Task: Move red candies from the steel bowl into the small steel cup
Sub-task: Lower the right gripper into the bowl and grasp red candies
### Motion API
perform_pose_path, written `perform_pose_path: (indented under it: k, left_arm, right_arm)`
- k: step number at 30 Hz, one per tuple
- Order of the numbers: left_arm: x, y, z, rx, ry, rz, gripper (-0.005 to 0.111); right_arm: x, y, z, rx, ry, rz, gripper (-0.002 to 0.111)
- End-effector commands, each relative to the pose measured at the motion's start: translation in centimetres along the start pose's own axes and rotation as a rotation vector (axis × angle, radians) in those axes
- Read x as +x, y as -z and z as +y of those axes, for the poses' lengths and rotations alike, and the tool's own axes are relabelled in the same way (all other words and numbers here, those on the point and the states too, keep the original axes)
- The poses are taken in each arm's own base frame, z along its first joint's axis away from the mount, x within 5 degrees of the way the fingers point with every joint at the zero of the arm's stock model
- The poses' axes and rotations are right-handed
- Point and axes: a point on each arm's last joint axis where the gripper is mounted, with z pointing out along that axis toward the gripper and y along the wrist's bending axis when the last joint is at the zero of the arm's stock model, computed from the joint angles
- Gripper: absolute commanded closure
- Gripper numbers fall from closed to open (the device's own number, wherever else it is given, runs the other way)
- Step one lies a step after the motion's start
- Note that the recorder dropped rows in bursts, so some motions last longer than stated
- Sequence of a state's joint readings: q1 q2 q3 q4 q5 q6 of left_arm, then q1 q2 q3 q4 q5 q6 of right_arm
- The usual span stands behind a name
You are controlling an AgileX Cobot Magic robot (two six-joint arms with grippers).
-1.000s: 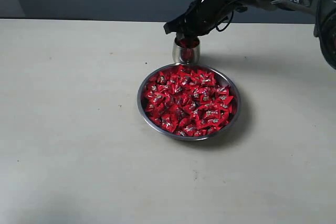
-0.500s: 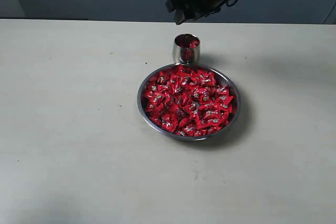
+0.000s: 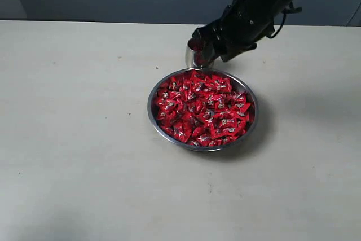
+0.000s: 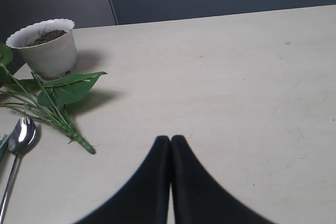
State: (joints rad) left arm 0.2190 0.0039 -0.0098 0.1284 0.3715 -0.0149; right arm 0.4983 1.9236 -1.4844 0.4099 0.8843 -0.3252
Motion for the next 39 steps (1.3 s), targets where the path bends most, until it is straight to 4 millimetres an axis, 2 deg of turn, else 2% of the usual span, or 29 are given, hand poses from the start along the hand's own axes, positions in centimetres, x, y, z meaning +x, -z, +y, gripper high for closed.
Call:
perform_pose_path:
  k: [1, 6, 9, 19, 27, 39]
  left_arm:
    - [0.1, 0.0, 0.0, 0.003, 0.008, -0.004, 0.106]
    - [0.1, 0.0, 0.0, 0.003, 0.008, -0.004, 0.106]
    - [0.1, 0.0, 0.0, 0.003, 0.008, -0.004, 0.106]
    - [0.1, 0.0, 0.0, 0.003, 0.008, -0.004, 0.106]
    - [0.1, 0.0, 0.0, 0.003, 0.008, -0.004, 0.106]
    - [0.1, 0.0, 0.0, 0.003, 0.008, -0.004, 0.106]
  right_arm:
    - [3.0, -0.2, 1.7, -0.010, 0.020, 0.021, 0.060]
    - [5.9, -2.2, 3.3, -0.020, 0.039, 0.099, 0.060]
    - [6.7, -3.1, 3.8, -0.012, 0.054, 0.101, 0.060]
    - [6.0, -3.8, 2.5, 0.126, 0.039, 0.007, 0.060]
    - [6.9, -7.2, 1.5, 0.130, 0.010, 0.081, 0.060]
    - [7.1, -10.0, 0.8, 0.128, -0.007, 0.080, 0.061]
